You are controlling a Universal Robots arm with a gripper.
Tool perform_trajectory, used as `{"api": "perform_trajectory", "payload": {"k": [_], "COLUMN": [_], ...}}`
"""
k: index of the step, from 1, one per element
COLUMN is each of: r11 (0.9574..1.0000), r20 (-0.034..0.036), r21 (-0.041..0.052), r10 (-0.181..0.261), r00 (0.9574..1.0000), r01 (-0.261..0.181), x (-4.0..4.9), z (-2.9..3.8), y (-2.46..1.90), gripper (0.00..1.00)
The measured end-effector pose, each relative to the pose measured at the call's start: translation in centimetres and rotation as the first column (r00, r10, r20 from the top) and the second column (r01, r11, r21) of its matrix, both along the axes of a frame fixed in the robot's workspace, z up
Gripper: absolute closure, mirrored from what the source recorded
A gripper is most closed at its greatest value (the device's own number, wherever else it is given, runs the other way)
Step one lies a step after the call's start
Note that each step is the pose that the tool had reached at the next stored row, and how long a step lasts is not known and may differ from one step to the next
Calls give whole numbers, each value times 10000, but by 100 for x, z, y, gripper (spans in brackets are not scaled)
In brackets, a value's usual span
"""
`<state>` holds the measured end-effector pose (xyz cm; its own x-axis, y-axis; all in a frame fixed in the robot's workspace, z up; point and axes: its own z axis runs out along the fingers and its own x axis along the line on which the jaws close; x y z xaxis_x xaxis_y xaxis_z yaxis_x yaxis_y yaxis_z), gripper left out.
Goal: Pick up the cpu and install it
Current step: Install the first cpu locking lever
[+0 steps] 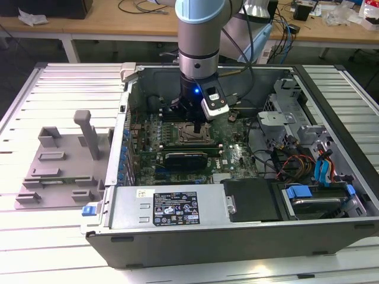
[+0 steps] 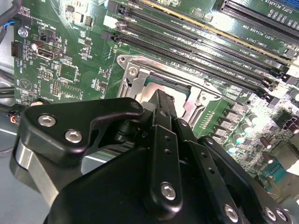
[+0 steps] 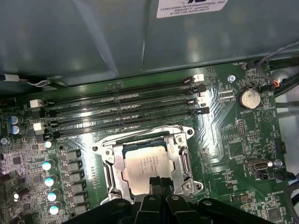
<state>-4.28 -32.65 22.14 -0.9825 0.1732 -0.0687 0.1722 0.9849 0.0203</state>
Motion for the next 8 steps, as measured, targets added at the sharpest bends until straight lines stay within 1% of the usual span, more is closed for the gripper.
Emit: {"api": "perform_trajectory", "payload": {"k": [3,5,6,8], "r11": [10000,10000,9999,9987], "r20": [-1,0,0,-3], "r21": [-1,-5,-40,-86], "r10": [6,7,110,508], "r00": [10000,10000,9999,9987], "r01": [-6,-7,-110,-508], "x": [0,0,0,0], "z": [4,28,36,37], "y": [0,0,0,0], "gripper": [89,89,89,89]}}
